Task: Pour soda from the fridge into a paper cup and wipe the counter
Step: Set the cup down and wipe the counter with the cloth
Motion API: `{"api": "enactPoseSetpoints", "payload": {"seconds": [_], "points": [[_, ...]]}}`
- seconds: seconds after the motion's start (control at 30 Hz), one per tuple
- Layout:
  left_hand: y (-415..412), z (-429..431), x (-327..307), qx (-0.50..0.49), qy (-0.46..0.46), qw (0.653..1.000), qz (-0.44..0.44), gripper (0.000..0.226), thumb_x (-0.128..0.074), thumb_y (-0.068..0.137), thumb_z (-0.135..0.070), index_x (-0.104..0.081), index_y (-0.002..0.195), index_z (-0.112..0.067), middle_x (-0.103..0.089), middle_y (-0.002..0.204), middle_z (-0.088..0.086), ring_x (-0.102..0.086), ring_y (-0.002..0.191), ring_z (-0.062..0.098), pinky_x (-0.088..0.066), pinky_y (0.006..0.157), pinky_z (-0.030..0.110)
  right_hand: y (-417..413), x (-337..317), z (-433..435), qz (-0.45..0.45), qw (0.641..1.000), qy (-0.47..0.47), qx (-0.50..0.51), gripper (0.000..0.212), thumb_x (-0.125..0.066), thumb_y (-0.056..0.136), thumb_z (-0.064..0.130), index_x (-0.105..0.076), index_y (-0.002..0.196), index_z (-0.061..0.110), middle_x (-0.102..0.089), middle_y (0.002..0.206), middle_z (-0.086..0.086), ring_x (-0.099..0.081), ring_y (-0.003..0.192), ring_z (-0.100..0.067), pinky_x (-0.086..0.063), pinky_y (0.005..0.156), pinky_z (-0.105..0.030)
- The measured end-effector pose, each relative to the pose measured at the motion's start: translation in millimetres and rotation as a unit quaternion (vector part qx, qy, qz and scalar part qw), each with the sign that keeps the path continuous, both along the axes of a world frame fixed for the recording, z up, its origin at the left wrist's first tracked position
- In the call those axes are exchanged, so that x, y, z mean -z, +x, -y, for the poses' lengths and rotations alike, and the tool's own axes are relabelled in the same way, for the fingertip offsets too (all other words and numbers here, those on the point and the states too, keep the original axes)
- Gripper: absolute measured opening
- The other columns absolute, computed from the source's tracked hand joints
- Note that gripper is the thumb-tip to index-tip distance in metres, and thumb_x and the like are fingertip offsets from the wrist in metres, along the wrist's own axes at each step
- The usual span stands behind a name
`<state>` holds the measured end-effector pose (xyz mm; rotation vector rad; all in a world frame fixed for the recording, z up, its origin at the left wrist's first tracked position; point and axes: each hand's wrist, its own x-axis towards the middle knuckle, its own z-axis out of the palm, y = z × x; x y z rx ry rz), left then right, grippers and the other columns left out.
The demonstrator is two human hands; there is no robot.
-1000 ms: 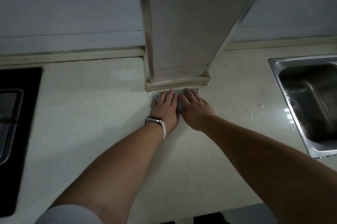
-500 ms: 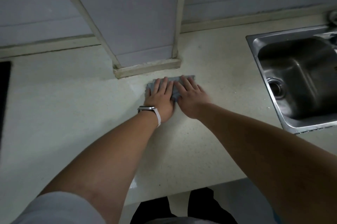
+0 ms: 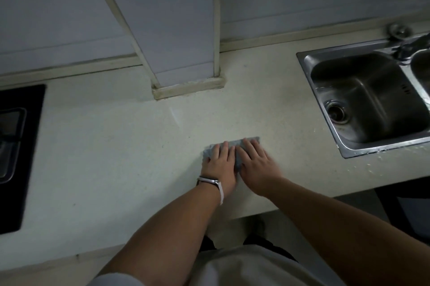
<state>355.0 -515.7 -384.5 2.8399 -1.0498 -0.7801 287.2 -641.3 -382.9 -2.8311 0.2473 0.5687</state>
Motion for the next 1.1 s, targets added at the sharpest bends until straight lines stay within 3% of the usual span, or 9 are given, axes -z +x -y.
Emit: {"api": "enactPoseSetpoints", "payload": {"seconds": [0.13, 0.27, 0.53, 0.73, 0.87, 0.93, 1.0, 1.03, 1.1], "points": [[-10.6, -0.9, -9.8, 0.060, 0.000, 0.998, -0.025, 0.059, -0.039, 0.101, -0.029, -0.020, 0.155, -0.015, -0.017, 0.162, 0.009, -0.019, 0.146, 0.030, -0.031, 0.116, 0.046, -33.0, 2.3, -4.6, 0.010, 1.000, 0.000, 0.011, 0.061, -0.031, 0.103, 0.039, -0.010, 0.157, 0.021, 0.000, 0.165, -0.007, 0.007, 0.151, -0.030, 0.007, 0.117, -0.037], [-19.9, -4.6, -7.4, 0.103, 0.003, 0.995, -0.014, 0.058, -0.037, 0.101, -0.028, -0.022, 0.155, -0.014, -0.019, 0.162, 0.012, -0.023, 0.144, 0.031, -0.031, 0.116, 0.044, -49.2, 3.5, -7.2, 0.025, 0.999, 0.010, 0.029, 0.059, -0.039, 0.100, 0.038, -0.023, 0.154, 0.019, -0.012, 0.164, -0.009, -0.002, 0.151, -0.031, -0.001, 0.122, -0.044], [-14.9, 3.5, -4.8, 0.152, 0.022, 0.988, 0.015, 0.056, -0.041, 0.100, -0.029, -0.027, 0.152, -0.014, -0.031, 0.154, 0.013, -0.034, 0.135, 0.031, -0.040, 0.109, 0.042, -55.2, -2.2, -7.2, 0.043, 0.998, 0.008, 0.042, 0.059, -0.029, 0.097, 0.044, -0.024, 0.153, 0.024, -0.012, 0.164, -0.007, -0.002, 0.151, -0.029, 0.011, 0.113, -0.033], [-23.3, 31.4, -10.7, 0.118, 0.016, 0.993, 0.013, 0.051, -0.033, 0.104, -0.023, -0.024, 0.154, -0.016, -0.027, 0.157, 0.008, -0.027, 0.141, 0.028, -0.039, 0.108, 0.039, -52.7, 5.7, 30.8, 0.026, 1.000, 0.011, 0.008, 0.058, -0.034, 0.096, 0.043, -0.034, 0.149, 0.022, -0.023, 0.161, -0.010, -0.016, 0.149, -0.032, -0.004, 0.116, -0.042], [-40.9, 62.9, -7.5, 0.069, 0.029, 0.997, 0.003, 0.052, -0.029, 0.104, -0.020, -0.021, 0.156, -0.016, -0.017, 0.163, 0.007, -0.017, 0.148, 0.029, -0.026, 0.116, 0.038, -57.8, 9.0, 69.1, 0.011, 1.000, 0.008, -0.015, 0.059, -0.034, 0.091, 0.042, -0.043, 0.145, 0.019, -0.037, 0.155, -0.012, -0.032, 0.143, -0.035, -0.022, 0.115, -0.046], [-48.4, 83.8, -5.8, 0.067, 0.014, 0.998, 0.012, 0.051, -0.034, 0.097, -0.017, -0.041, 0.148, -0.010, -0.036, 0.156, 0.012, -0.036, 0.141, 0.037, -0.037, 0.112, 0.042, -61.5, 10.0, 92.1, 0.013, 0.999, 0.005, -0.030, 0.059, -0.035, 0.091, 0.040, -0.041, 0.145, 0.017, -0.037, 0.154, -0.014, -0.033, 0.142, -0.036, -0.019, 0.114, -0.044], [-55.8, 103.1, 1.4, 0.056, 0.010, 0.998, 0.018, 0.053, -0.037, 0.084, -0.020, -0.064, 0.127, -0.006, -0.059, 0.136, 0.016, -0.060, 0.120, 0.041, -0.051, 0.097, 0.047, -65.4, 11.4, 114.7, 0.015, 0.999, 0.008, -0.039, 0.059, -0.035, 0.090, 0.036, -0.039, 0.146, 0.016, -0.036, 0.155, -0.016, -0.033, 0.143, -0.036, -0.024, 0.115, -0.046], [-59.5, 113.6, 1.1, 0.038, 0.005, 0.999, 0.009, 0.054, -0.036, 0.083, -0.021, -0.064, 0.128, -0.006, -0.059, 0.136, 0.017, -0.059, 0.121, 0.042, -0.050, 0.098, 0.049, -67.2, 12.2, 124.4, 0.017, 0.999, 0.014, -0.040, 0.059, -0.034, 0.090, 0.035, -0.038, 0.145, 0.015, -0.036, 0.154, -0.016, -0.033, 0.142, -0.037, -0.029, 0.115, -0.048], [-66.3, 131.7, -1.6, 0.019, 0.003, 1.000, -0.001, 0.056, -0.033, 0.094, -0.018, -0.040, 0.147, -0.005, -0.031, 0.157, 0.016, -0.030, 0.143, 0.043, -0.026, 0.117, 0.051, -69.3, 13.1, 139.9, 0.024, 0.999, 0.031, -0.032, 0.060, -0.033, 0.089, 0.035, -0.041, 0.144, 0.014, -0.038, 0.153, -0.017, -0.035, 0.141, -0.038, -0.036, 0.112, -0.050]]}}
